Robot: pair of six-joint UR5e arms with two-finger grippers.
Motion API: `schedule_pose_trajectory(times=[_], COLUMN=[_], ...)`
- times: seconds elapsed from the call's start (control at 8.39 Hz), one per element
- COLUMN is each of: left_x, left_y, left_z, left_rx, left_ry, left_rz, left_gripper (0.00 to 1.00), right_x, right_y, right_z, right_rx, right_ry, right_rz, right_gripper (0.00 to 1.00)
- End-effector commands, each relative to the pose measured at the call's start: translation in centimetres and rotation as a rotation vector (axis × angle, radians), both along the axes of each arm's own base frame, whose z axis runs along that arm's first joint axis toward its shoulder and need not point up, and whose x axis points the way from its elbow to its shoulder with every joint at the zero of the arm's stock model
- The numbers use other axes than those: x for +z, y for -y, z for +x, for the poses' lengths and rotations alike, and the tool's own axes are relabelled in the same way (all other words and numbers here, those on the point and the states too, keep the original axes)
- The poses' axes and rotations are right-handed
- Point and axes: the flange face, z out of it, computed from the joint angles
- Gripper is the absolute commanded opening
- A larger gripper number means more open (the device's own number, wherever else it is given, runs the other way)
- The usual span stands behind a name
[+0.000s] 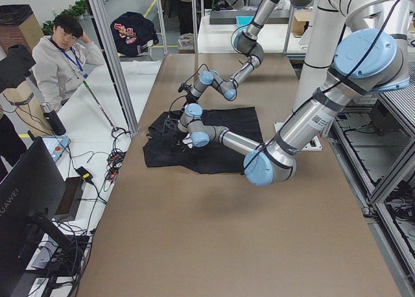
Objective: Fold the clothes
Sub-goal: 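Fold the sleeve nearest the right gripper inward onto the shirt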
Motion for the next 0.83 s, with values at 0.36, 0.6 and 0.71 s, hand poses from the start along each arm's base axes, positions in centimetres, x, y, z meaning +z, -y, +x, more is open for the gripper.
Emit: schedule_pose_trajectory(times=[0.36,0.6,0.71], left_x=[0.5,0.5,0.2], left_y=[-0.1,-0.1,-0.3], left_z=[-0.1,-0.1,-0.1], left_rx=[0.0,0.0,0.009], left_ry=[0.003,0.003,-0.005], left_rz=[-0.003,-0.003,-0.002], left_gripper=[1.0,1.0,1.0], right_x=[1.3,-1.1,-2.1], right_y=[0.0,0.6,0.6], right_z=[-2.3,-2.8,-2.9], right_rx=[0.045,0.069,0.076], right_ry=[-0.081,-0.083,-0.075], right_rz=[0.023,-0.009,-0.017], right_gripper=[0.92,0.9,0.91])
